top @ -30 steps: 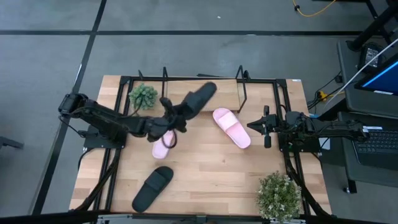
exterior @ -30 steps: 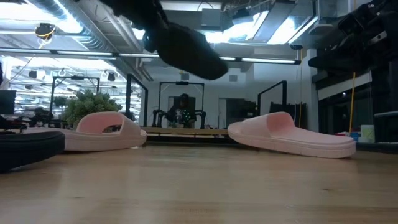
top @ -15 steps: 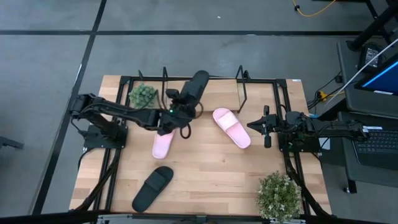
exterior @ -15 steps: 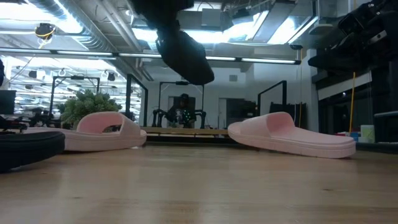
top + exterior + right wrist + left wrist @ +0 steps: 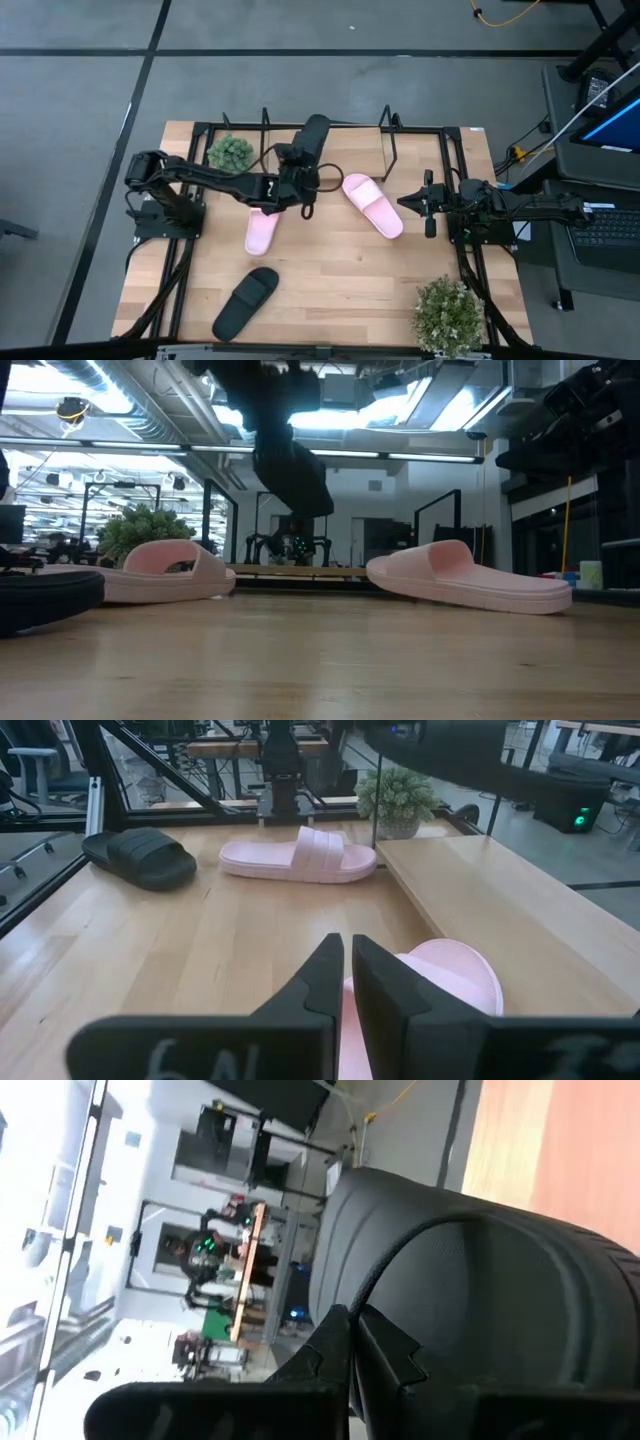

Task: Pick and place slides into the shelf
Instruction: Put the top black slide on the shelf

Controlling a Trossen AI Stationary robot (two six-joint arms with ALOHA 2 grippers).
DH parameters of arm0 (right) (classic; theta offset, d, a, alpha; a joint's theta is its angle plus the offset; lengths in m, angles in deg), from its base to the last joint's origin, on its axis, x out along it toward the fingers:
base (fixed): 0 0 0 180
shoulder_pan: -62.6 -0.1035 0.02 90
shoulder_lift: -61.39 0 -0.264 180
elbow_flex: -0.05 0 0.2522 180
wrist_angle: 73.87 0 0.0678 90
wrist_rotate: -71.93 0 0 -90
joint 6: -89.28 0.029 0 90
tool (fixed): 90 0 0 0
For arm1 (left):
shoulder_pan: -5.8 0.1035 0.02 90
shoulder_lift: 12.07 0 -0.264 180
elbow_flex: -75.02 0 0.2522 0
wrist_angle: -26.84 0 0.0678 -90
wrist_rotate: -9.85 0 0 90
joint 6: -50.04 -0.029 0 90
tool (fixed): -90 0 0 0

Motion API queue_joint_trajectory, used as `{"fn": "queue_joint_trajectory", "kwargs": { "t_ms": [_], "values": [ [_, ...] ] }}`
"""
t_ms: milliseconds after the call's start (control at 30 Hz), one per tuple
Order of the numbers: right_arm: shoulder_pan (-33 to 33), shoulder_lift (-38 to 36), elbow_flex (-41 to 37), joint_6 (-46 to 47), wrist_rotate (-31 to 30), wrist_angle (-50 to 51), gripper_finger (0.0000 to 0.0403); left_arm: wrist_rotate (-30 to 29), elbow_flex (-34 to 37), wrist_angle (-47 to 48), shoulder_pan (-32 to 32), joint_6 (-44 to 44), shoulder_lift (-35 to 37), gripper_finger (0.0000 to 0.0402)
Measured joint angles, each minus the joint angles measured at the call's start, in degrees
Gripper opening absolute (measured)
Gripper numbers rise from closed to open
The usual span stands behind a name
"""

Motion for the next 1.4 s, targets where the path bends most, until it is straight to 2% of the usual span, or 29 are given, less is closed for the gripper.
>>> {"fn": "queue_joint_trajectory", "kwargs": {
  "t_ms": [267,667,867,1400],
  "values": [
    [0.0,0.0,0.0,0.1,0.0,0.2,0.0029,-0.1,0.1,10.3,1.6,11.1,-1.0,0.0000],
    [0.0,0.0,0.0,0.0,0.0,0.6,0.0029,-0.5,0.0,12.7,3.7,18.8,-5.2,0.0000],
    [0.0,0.0,0.0,0.0,0.0,0.7,0.0029,-4.5,0.1,12.9,5.2,20.3,-7.9,0.0000],
    [0.0,0.0,0.0,0.2,0.0,1.2,0.0029,-1.6,0.8,20.4,5.7,33.7,-8.6,0.0000]
  ]
}}
